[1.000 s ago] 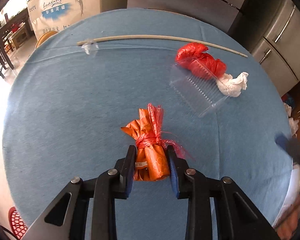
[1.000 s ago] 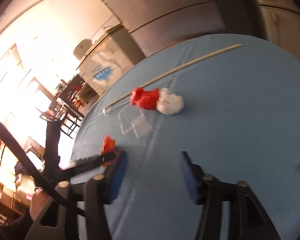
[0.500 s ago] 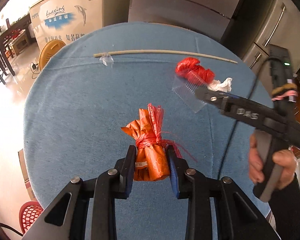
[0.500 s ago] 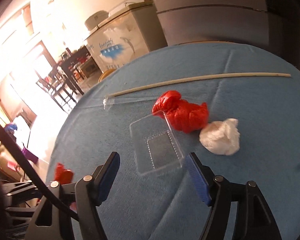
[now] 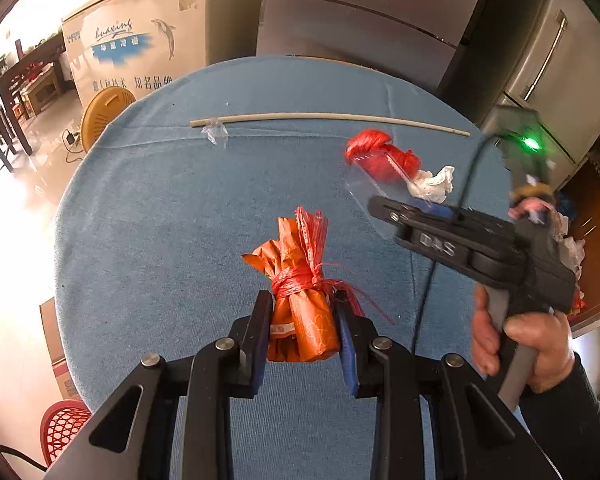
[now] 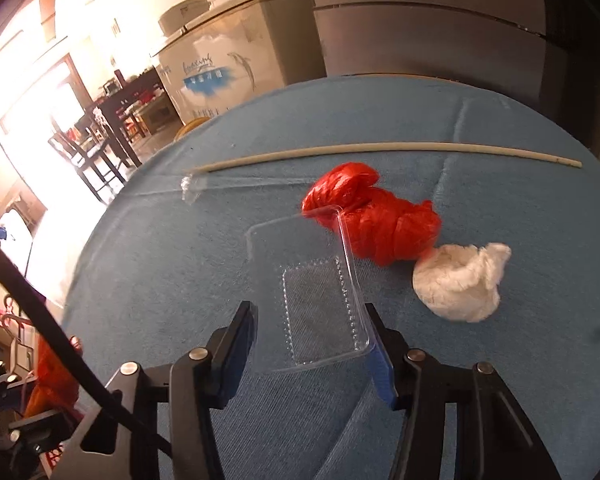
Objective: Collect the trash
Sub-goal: 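Grasp the orange bag bundle with the left tool while the right grasps the clear tray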
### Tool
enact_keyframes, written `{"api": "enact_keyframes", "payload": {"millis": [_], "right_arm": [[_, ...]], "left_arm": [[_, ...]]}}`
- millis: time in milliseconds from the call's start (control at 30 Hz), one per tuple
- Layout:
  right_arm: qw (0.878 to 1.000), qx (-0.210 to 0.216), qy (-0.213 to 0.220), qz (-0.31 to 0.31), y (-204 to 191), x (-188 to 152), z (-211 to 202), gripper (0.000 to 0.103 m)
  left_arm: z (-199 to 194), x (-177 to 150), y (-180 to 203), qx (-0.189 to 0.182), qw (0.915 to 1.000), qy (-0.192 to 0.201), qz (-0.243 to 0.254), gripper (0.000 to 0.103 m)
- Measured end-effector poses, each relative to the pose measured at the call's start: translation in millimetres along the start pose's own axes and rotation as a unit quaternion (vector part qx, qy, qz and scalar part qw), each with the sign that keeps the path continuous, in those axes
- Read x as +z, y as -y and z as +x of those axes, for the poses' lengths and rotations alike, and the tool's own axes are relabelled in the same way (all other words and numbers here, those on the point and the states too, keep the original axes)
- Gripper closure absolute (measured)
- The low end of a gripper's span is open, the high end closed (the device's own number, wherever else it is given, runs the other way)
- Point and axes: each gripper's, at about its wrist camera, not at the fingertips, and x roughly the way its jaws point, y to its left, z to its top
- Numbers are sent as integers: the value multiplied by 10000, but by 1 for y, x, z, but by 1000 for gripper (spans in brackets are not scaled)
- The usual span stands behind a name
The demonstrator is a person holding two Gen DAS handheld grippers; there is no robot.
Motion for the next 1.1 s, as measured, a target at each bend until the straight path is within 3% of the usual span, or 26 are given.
{"api": "enact_keyframes", "payload": {"millis": [200, 533, 900, 1100], "right_arm": [[9993, 256, 230, 137, 5, -29, -47, 47], [9939, 321, 792, 701, 37, -77, -129, 47], [9858, 434, 1313, 951, 44, -92, -186, 47], [9815, 584, 1526, 994, 42, -93, -201, 47]], "left_arm": [[-12, -4, 15, 217, 9994, 187, 188, 71], [-39, -12, 45, 627, 9939, 604, 670, 71], [-72, -14, 63, 885, 9870, 980, 917, 71], [-103, -8, 63, 1228, 9778, 1397, 964, 71]]}}
